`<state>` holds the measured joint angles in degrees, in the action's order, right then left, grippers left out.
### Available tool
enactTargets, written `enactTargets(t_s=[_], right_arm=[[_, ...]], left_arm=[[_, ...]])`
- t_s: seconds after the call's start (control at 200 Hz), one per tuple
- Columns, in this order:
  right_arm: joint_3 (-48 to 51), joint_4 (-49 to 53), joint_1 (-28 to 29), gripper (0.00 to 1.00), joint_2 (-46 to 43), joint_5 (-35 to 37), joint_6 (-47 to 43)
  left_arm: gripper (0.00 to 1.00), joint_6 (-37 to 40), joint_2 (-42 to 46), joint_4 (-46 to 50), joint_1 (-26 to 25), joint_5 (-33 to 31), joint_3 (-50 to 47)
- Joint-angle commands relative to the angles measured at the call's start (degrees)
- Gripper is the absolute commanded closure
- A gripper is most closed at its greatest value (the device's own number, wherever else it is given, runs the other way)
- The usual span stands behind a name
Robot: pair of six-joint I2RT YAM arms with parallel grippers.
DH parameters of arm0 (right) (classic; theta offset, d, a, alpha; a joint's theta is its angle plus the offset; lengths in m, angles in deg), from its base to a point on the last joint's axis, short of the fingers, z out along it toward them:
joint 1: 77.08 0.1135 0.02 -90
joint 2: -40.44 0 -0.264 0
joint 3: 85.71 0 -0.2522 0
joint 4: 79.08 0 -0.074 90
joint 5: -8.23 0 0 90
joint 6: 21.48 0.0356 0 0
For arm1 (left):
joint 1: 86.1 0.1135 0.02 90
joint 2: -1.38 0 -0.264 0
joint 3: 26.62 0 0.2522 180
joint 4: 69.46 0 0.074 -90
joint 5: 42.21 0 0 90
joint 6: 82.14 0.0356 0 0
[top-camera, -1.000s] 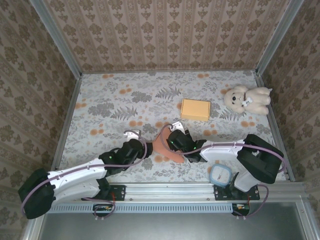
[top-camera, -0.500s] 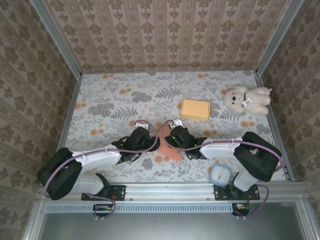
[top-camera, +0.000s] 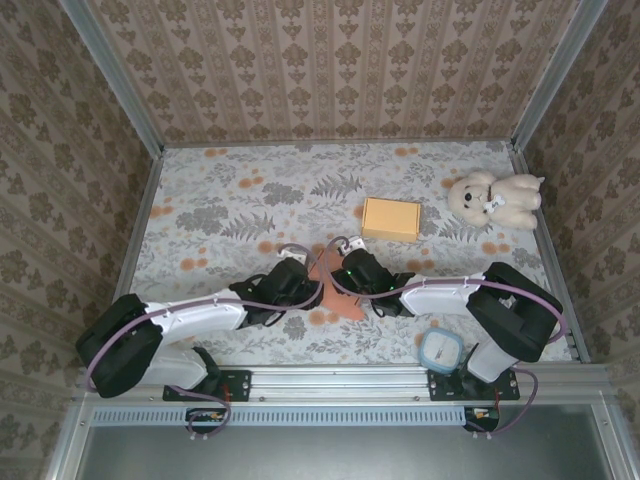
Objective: Fold the paper box
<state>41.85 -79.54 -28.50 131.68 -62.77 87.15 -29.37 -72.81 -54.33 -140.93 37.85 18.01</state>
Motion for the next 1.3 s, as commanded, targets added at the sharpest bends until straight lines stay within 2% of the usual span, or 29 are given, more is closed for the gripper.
enactTargets(t_s=[0.0, 0.31, 0.44, 0.715, 0.75, 0.805, 0.845, 1.0, 1.06, 1.175, 1.245, 1.295], right_arm=[[0.37, 4.02, -0.36, 0.33, 2.57, -1.87, 1.8], [-0.06, 4.24, -0.4, 0.33, 3.75, -1.46, 3.48], [-0.31, 3.75, -0.36, 0.33, 4.8, -1.79, 4.05], [-0.45, 3.88, -0.35, 0.33, 5.43, -1.72, 4.8], [-0.44, 3.85, -0.38, 0.33, 5.57, -1.79, 4.78], [-0.37, 3.71, -0.36, 0.33, 5.75, -1.86, 4.92], [-0.27, 3.45, -0.41, 0.33, 5.76, -1.95, 4.93], [0.05, 3.23, -0.33, 0.33, 5.45, -2.13, 5.24], [0.18, 3.12, -0.36, 0.33, 5.4, -2.06, 5.18], [0.36, 2.92, -0.34, 0.33, 5.35, -1.97, 5.1], [0.3, 2.67, -0.34, 0.33, 5.56, -1.96, 5.04], [0.32, 2.49, -0.4, 0.33, 5.67, -2.05, 5.08]], left_arm=[[0.36, 1.18, 1.75, 4.47, -0.98, -2.22, 1.63], [0.39, 0.92, 1.86, 6.92, -3.21, -3.22, 2.57], [0.38, 0.78, 1.86, 8.92, -3.8, -6.05, 2.55], [0.37, -1.68, 4.24, 8.52, -3.79, -4.31, 1.08], [0.34, -1.67, 4.74, 8.75, -3.79, -4.78, 1.08], [0.22, -1.57, 5.3, 9.86, -3.44, -6.48, 1.37], [0.18, -1.14, 5.71, 10.03, -2.32, -6.5, 1.53], [0.16, -2.67, 6.77, 4.01, 5.05, 0.0, -0.71], [0.1, -4.04, 6.96, 3.08, 5.53, -0.61, -0.74], [0.09, -7.08, 6.96, 1.91, 5.64, -0.88, -0.38], [0.0, -10.23, 6.57, 2.05, 5.64, -0.85, 0.01], [0.0, -12.43, 5.92, 2.67, 5.61, -0.57, 0.49]])
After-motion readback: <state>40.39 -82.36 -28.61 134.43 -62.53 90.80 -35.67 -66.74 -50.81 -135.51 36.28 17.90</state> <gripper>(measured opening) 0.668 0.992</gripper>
